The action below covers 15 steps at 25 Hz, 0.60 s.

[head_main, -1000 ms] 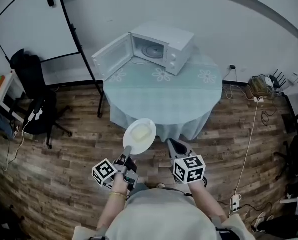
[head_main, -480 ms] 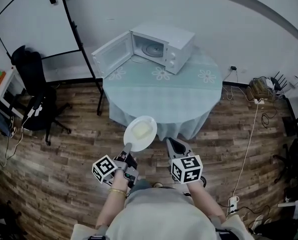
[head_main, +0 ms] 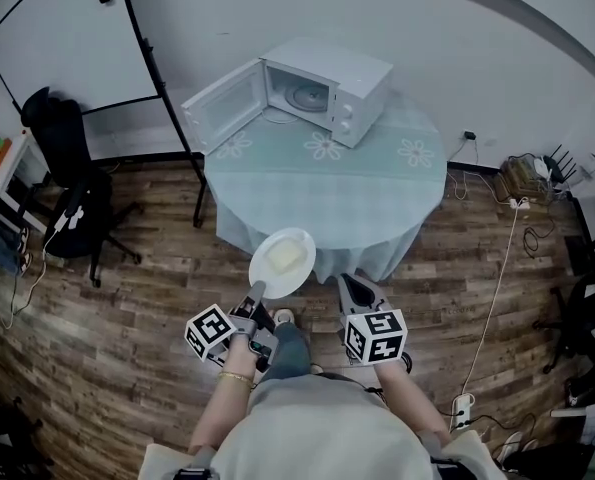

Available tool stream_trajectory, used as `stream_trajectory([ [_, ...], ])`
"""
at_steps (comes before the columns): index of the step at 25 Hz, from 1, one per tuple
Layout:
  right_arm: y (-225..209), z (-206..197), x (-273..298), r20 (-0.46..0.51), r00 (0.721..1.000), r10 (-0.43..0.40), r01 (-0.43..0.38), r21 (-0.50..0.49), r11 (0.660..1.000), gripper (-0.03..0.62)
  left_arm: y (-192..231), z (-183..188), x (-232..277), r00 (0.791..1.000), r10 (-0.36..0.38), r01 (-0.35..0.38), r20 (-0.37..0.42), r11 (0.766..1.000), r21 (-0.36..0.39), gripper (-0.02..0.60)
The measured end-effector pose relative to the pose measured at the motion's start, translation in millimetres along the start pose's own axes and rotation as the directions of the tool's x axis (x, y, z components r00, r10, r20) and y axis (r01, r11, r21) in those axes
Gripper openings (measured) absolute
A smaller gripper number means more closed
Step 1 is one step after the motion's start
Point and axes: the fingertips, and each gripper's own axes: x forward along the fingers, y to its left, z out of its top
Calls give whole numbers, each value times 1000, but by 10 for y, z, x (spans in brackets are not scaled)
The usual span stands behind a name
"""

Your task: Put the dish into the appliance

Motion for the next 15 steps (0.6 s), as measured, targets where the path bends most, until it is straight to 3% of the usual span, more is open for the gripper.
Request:
stream_trajectory([
  [15, -510, 413, 930, -3, 999, -51, 51, 9, 999, 5, 50, 559, 1036, 999, 3, -4, -46, 1000, -9, 38],
])
